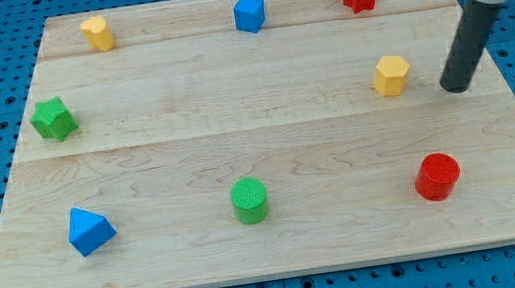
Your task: Slide the yellow hexagon to the center
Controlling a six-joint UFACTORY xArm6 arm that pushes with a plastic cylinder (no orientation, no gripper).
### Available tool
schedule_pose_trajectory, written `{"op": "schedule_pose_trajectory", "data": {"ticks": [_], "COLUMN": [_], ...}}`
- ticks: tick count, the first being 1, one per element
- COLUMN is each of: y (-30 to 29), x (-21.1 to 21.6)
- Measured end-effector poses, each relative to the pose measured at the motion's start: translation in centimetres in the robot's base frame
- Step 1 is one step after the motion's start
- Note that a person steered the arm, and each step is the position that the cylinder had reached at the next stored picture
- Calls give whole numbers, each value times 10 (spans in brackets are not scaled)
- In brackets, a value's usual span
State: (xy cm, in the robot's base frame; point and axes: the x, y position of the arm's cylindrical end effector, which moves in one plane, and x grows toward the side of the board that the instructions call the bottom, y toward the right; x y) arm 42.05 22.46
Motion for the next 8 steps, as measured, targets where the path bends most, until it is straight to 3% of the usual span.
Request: {"op": "schedule_pose_trajectory", "data": {"ticks": [2,3,4,5,6,8], "y": [-164,-214,-143,-50,-52,-188], "x": [-14,-2,15,-5,-37,-75]}}
